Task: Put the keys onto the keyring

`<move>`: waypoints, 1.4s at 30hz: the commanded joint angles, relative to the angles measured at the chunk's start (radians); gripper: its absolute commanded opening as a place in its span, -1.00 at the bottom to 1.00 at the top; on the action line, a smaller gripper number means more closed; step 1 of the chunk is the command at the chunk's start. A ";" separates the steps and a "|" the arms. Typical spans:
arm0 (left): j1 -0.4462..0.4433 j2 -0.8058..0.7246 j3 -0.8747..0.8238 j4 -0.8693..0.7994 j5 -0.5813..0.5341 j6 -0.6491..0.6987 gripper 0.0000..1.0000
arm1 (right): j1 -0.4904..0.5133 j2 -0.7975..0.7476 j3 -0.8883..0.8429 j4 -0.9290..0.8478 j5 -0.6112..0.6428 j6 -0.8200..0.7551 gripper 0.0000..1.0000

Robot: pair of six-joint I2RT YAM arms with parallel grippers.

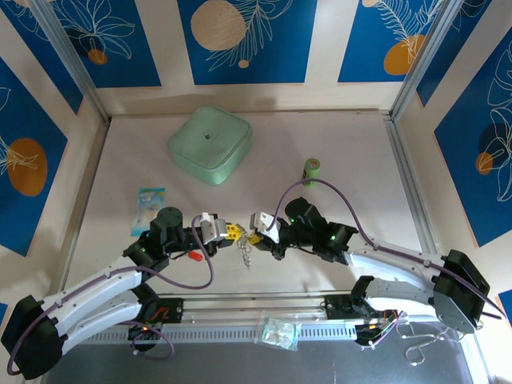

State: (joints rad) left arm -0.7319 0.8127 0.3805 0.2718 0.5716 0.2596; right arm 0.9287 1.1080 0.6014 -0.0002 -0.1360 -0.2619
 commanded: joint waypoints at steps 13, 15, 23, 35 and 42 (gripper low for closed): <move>-0.009 -0.001 0.001 0.047 0.028 0.026 -1.00 | -0.063 -0.148 -0.007 -0.038 -0.111 -0.001 -0.41; -0.009 0.002 0.002 0.051 0.034 0.023 -1.00 | -0.085 -0.165 -0.010 -0.026 -0.152 0.018 -0.42; -0.009 0.015 0.003 0.072 0.064 0.009 -1.00 | -0.087 -0.089 0.020 0.071 -0.210 0.078 -0.45; -0.009 0.020 -0.001 0.089 0.080 -0.009 -1.00 | -0.074 0.021 0.030 0.172 -0.246 0.105 -0.56; -0.009 0.019 -0.005 0.089 0.082 -0.006 -1.00 | -0.082 0.000 0.022 0.151 -0.233 0.097 -0.47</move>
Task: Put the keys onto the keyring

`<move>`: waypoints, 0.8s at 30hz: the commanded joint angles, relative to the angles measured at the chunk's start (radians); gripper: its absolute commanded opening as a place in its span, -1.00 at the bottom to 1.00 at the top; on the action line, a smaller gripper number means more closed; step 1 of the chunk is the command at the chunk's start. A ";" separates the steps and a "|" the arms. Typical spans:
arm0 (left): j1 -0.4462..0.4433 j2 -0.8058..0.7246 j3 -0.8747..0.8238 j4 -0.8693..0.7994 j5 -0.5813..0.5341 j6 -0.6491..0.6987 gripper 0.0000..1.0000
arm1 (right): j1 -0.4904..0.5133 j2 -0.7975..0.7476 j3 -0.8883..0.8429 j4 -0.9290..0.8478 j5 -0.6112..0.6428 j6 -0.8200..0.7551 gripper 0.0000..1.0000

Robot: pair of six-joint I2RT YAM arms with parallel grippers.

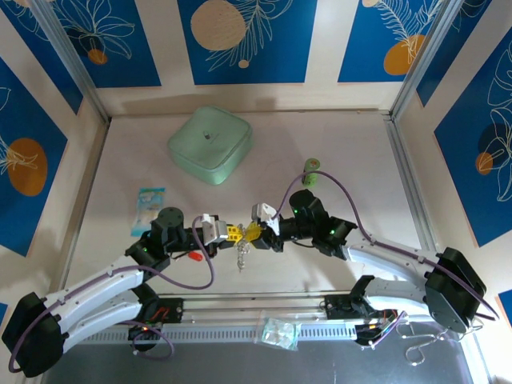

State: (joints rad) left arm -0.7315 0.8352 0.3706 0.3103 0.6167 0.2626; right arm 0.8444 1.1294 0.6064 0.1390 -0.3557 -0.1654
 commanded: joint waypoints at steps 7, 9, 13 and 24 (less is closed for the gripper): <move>-0.009 -0.004 0.008 0.043 0.040 -0.005 -1.00 | -0.022 -0.077 -0.013 -0.067 0.017 -0.046 -0.39; -0.009 -0.004 0.007 0.046 0.039 -0.005 -1.00 | -0.025 -0.084 -0.017 -0.064 0.000 -0.042 -0.39; -0.009 -0.004 0.006 0.046 0.039 -0.004 -1.00 | -0.025 -0.077 -0.004 -0.030 -0.033 -0.019 -0.41; -0.009 -0.004 0.002 0.049 0.037 -0.001 -1.00 | -0.016 -0.010 0.031 0.030 -0.054 -0.008 -0.55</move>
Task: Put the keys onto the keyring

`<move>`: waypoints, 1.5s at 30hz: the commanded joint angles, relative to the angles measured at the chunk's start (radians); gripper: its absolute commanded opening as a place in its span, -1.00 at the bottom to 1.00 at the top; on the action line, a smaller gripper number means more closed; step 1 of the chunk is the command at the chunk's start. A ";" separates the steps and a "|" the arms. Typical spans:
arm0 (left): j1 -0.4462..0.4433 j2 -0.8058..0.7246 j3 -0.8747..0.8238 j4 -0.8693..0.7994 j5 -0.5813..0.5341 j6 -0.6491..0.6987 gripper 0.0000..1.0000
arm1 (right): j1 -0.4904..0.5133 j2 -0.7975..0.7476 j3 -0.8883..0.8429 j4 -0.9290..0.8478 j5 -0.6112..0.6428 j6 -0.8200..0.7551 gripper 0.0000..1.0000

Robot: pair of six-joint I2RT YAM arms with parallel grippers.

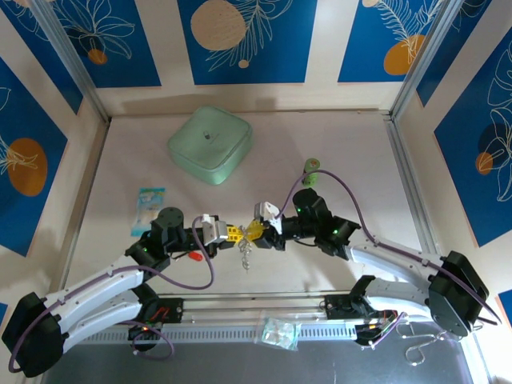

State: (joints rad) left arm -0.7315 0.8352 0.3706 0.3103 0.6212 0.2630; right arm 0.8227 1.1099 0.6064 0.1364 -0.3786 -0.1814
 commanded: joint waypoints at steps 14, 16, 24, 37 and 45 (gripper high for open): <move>-0.009 0.001 0.001 0.047 -0.014 0.000 -0.93 | 0.001 0.018 0.039 0.031 -0.069 -0.007 -1.00; -0.009 -0.004 0.009 0.008 -0.037 0.016 -0.64 | -0.001 0.003 0.047 -0.016 -0.043 -0.038 -1.00; -0.008 0.019 0.070 -0.175 -0.076 0.091 -0.50 | 0.016 0.016 0.158 -0.317 0.092 -0.220 -1.00; -0.009 0.056 0.102 -0.181 -0.058 0.088 -0.58 | 0.094 0.105 0.297 -0.500 0.221 -0.359 -1.00; -0.009 0.075 0.111 -0.207 -0.047 0.105 -0.72 | 0.131 0.127 0.334 -0.488 0.226 -0.356 -1.00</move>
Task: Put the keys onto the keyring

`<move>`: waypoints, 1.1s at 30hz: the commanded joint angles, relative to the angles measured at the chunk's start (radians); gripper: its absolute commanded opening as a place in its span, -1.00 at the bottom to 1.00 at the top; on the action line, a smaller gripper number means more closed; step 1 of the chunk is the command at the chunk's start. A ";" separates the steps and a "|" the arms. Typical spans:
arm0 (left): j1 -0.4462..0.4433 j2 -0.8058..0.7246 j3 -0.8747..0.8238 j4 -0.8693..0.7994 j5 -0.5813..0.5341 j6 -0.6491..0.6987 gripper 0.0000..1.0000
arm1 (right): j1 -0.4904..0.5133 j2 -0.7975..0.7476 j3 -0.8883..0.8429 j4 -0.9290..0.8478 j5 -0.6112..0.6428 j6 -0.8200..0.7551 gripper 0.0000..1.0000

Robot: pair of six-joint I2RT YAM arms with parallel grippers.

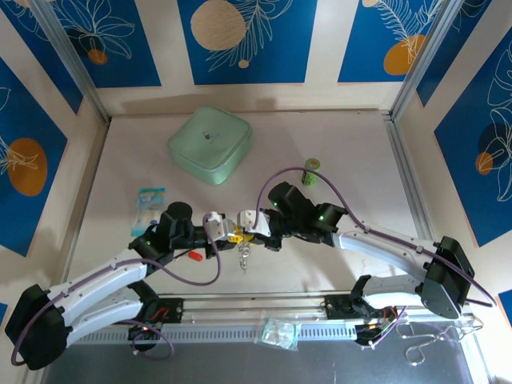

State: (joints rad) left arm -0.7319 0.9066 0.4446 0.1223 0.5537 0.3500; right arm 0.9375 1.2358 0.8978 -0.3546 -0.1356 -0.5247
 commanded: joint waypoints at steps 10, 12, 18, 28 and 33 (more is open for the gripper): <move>-0.009 -0.049 0.006 0.072 0.034 -0.018 -1.00 | -0.078 -0.094 -0.095 0.209 -0.169 0.185 -0.47; -0.009 -0.065 -0.033 0.178 0.016 -0.075 -1.00 | -0.116 -0.131 -0.168 0.328 -0.240 0.274 -0.40; -0.009 -0.066 -0.093 0.360 0.023 -0.198 -1.00 | -0.121 -0.170 -0.268 0.445 -0.236 0.349 -0.37; -0.008 -0.022 -0.104 0.422 0.070 -0.230 -1.00 | -0.144 -0.164 -0.300 0.530 -0.266 0.379 -0.42; -0.008 -0.022 -0.105 0.420 0.078 -0.227 -1.00 | -0.170 -0.188 -0.318 0.544 -0.306 0.390 -0.44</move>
State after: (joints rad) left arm -0.7319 0.8871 0.3447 0.4770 0.5949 0.1352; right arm 0.7788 1.0748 0.5957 0.1585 -0.3882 -0.1555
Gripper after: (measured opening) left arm 0.043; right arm 0.285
